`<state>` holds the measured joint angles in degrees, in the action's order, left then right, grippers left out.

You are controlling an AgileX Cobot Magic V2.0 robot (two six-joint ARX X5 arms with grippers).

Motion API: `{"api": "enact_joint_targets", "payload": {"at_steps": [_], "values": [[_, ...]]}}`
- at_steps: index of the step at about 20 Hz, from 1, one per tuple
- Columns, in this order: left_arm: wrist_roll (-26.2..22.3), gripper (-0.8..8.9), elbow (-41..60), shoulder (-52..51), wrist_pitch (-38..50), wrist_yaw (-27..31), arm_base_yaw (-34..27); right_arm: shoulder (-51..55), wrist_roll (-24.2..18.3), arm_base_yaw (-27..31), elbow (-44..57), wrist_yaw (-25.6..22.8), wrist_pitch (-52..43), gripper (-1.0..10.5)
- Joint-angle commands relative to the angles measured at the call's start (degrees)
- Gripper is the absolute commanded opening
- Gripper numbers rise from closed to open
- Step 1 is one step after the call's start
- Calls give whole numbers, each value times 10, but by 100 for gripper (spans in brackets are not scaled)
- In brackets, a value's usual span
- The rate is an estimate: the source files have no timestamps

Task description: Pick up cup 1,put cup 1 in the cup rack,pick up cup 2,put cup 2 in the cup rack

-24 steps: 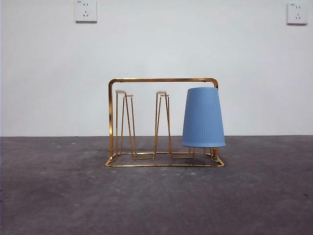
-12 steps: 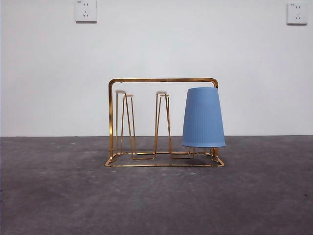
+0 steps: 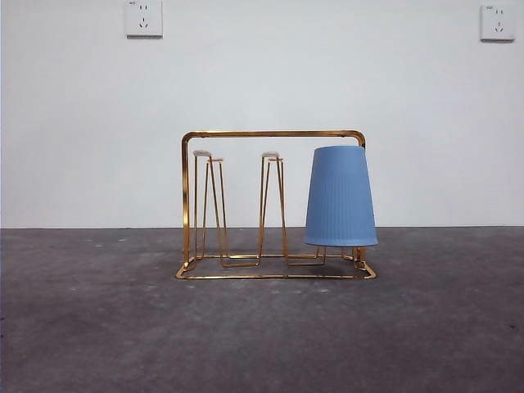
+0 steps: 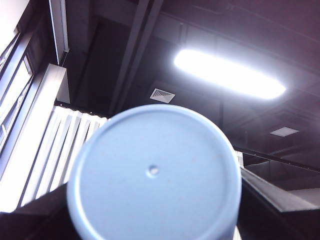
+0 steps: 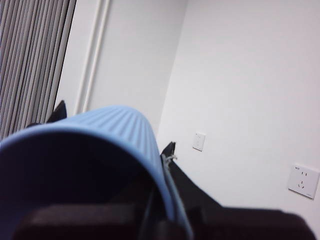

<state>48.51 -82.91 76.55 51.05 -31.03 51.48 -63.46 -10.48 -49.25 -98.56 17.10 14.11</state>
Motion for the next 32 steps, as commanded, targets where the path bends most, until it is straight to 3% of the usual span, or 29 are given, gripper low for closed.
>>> {"api": "enact_joint_targets", "payload": {"at_steps": [1,4,8,11,12,14,17,24,32], "values": [[-1,-8,3,-1,6,-7,-3,0,-1,2,2,-10,9,7],[0,-8,3,-7,-15,-17,-23,12,-3,2,2,-31,35,139],[-12,-8,3,-37,-106,-27,-75,60,-21,2,2,-90,126,165],[-104,-8,3,-81,-275,-6,-107,104,-44,2,2,-167,215,165],[-167,-7,3,-102,-357,26,-110,122,-46,2,2,-191,242,165],[-304,-8,3,-143,-533,168,-104,150,-46,2,2,-229,289,164],[-378,-8,3,-163,-655,293,-81,171,-46,2,2,-255,332,163],[-424,-8,9,-146,-803,492,-41,185,-43,2,2,-285,415,163],[-428,-8,48,-84,-784,540,-48,184,-27,2,2,-341,492,163]]}}
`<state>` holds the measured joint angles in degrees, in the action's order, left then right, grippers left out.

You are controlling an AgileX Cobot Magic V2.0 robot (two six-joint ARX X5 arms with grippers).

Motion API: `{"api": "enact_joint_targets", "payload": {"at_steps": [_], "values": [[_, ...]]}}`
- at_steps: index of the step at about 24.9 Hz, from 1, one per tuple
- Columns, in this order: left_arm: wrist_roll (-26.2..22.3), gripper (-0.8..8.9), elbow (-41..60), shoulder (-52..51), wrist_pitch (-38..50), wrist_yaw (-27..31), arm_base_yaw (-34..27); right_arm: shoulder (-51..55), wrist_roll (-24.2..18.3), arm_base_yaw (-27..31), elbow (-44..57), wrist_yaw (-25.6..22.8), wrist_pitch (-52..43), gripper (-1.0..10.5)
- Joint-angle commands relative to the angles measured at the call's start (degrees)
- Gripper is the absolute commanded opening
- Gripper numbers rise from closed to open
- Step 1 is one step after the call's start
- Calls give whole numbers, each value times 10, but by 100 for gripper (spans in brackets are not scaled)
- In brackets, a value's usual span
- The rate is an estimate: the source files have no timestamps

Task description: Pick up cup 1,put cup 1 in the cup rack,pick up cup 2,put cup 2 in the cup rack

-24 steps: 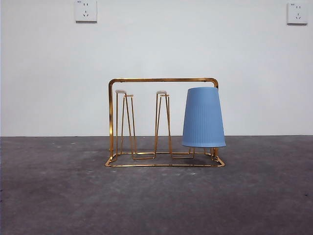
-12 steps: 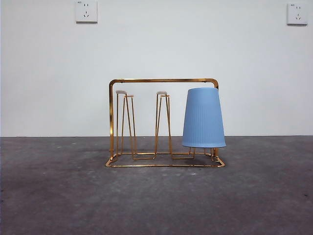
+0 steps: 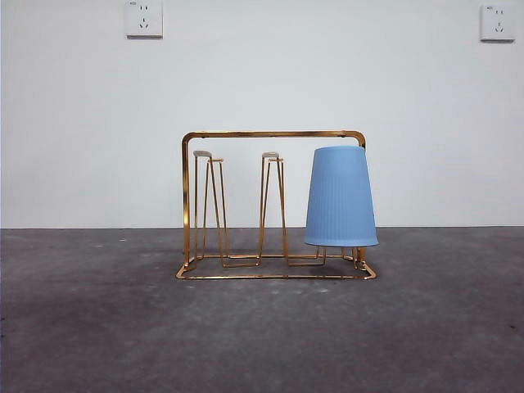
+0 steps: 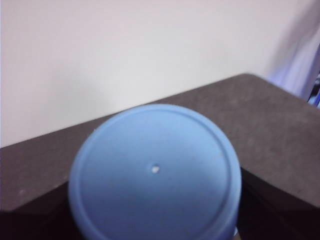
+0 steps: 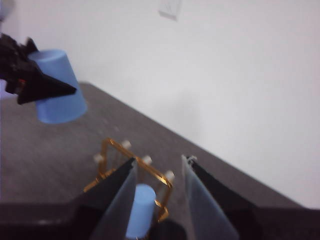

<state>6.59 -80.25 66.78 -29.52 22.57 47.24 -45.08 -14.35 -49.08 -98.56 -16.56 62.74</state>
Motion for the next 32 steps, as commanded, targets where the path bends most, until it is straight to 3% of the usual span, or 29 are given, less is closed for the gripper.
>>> {"api": "enact_joint_targets", "payload": {"at_steps": [1,6,14,32], "values": [[-9,-8,32,19,33,3,-10,0,13,0,2,-5,11,163],[-7,-8,90,48,105,0,-30,0,22,0,2,-13,36,163],[-9,-8,104,104,146,-16,-66,0,27,0,2,-13,50,163],[10,-8,104,214,158,-35,-102,0,28,0,2,-13,62,163]]}}
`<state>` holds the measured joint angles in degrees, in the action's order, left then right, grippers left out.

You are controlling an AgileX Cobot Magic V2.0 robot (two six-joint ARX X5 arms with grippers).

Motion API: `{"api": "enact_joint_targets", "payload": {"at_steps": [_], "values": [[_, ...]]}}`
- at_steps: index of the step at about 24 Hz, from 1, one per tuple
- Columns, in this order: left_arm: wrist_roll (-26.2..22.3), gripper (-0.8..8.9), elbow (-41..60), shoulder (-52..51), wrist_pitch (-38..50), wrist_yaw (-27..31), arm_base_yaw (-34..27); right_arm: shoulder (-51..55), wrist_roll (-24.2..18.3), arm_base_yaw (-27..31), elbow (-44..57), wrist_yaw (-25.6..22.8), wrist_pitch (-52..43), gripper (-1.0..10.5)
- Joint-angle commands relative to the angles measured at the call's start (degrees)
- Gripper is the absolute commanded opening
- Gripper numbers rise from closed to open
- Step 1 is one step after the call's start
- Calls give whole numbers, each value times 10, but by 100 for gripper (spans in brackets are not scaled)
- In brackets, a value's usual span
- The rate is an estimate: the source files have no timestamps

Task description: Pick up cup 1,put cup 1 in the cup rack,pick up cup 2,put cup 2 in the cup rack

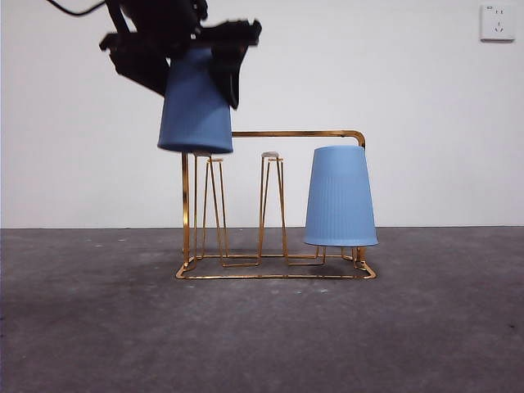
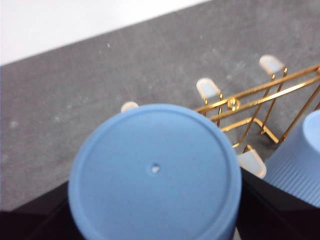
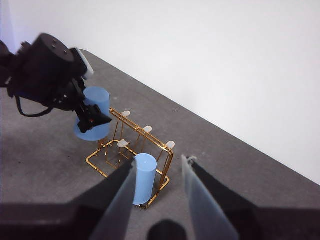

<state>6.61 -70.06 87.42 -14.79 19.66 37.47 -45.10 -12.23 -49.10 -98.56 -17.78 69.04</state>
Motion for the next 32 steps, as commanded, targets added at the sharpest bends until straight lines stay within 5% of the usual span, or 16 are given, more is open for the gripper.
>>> {"api": "enact_joint_targets", "payload": {"at_steps": [1,22,32], "values": [[12,-8,3,11,11,-5,-4,0,7,0,2,-1,0,163],[49,-8,3,117,20,-6,-14,0,7,0,2,-1,0,162],[69,-4,3,129,-48,-6,-23,0,6,0,2,0,1,159]]}}
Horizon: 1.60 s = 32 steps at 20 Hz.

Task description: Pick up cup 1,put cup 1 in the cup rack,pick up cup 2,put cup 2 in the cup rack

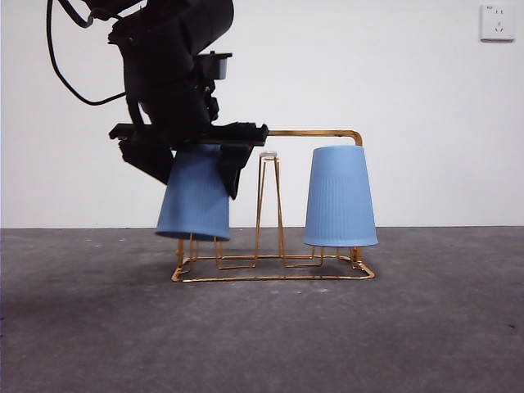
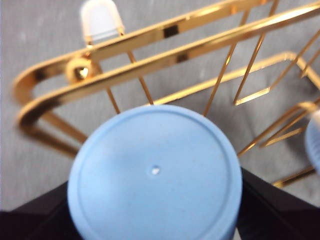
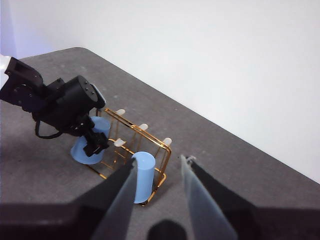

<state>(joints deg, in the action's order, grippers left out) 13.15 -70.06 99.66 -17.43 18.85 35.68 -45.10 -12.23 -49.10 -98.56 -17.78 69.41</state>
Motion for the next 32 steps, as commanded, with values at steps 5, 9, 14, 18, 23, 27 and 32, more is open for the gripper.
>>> {"api": "enact_joint_targets", "payload": {"at_steps": [5,9,14,18,23,27,32], "values": [[4,3,3,7,-31,2,-6,0,7,0,2,0,-3,159],[3,386,3,7,-31,-29,-7,0,7,0,2,0,-3,159],[3,472,2,5,-45,-43,-8,0,7,0,2,0,0,159],[2,599,1,0,-74,-43,-9,0,7,0,2,0,6,158],[1,598,1,-28,-108,-45,-9,0,6,0,2,0,6,158],[1,598,1,-75,-132,-75,-9,0,6,0,2,0,6,158],[2,597,1,-143,-194,-178,-7,0,7,0,2,0,14,158]]}}
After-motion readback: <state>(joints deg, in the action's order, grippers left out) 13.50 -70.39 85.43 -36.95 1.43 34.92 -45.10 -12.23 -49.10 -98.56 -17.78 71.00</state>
